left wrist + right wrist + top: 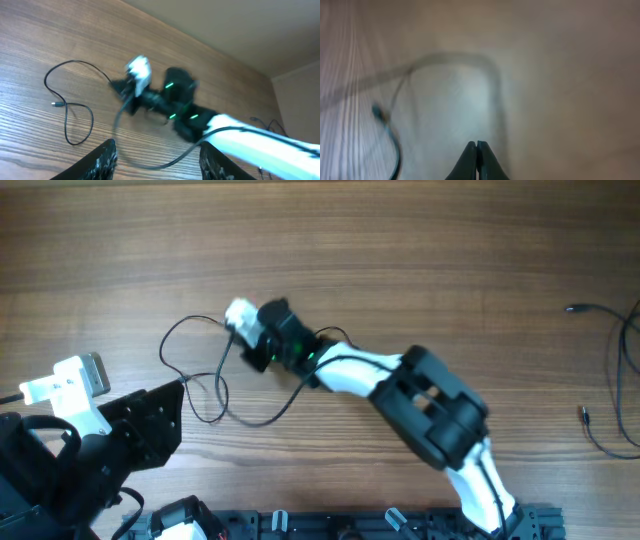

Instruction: Untangle cables

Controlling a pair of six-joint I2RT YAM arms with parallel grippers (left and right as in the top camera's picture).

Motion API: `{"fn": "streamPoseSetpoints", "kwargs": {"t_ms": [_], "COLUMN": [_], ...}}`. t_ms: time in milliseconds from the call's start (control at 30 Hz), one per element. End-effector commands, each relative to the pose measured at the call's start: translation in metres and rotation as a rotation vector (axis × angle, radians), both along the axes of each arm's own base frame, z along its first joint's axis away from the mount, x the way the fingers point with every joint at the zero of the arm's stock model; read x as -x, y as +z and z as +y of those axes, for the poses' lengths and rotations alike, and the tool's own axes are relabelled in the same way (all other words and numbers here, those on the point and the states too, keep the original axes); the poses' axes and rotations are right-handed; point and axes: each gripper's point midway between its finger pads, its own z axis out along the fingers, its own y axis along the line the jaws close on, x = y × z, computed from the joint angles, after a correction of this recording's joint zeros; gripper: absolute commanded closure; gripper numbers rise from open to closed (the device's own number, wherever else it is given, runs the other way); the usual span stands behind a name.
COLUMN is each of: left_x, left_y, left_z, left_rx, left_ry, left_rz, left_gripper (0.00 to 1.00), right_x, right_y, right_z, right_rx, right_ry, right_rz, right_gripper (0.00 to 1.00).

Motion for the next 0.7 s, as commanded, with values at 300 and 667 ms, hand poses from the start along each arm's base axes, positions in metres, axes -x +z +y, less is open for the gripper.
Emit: {"fn": "streamPoseSetpoints", "kwargs": {"t_ms": [300,667], "left_x": [-0.001,0.002], "left_y": [0.002,-0.001], "left_z": [-0.002,-0.003], "left_rx": [0.014,0.020], "left_ry": [-0.008,-0.008], "left_rz": [-0.003,0.013], "left_gripper": [0.45,0.44], "right_x": [-0.034,-0.030], "right_y": [0.074,-0.013], "right_z": [-0.020,0.002], "right_rx": [-0.130,-0.214], "right_ry": [-0.049,-0.065], "right_rz": [-0.107,0.072], "right_gripper": [0.29,0.46]}}
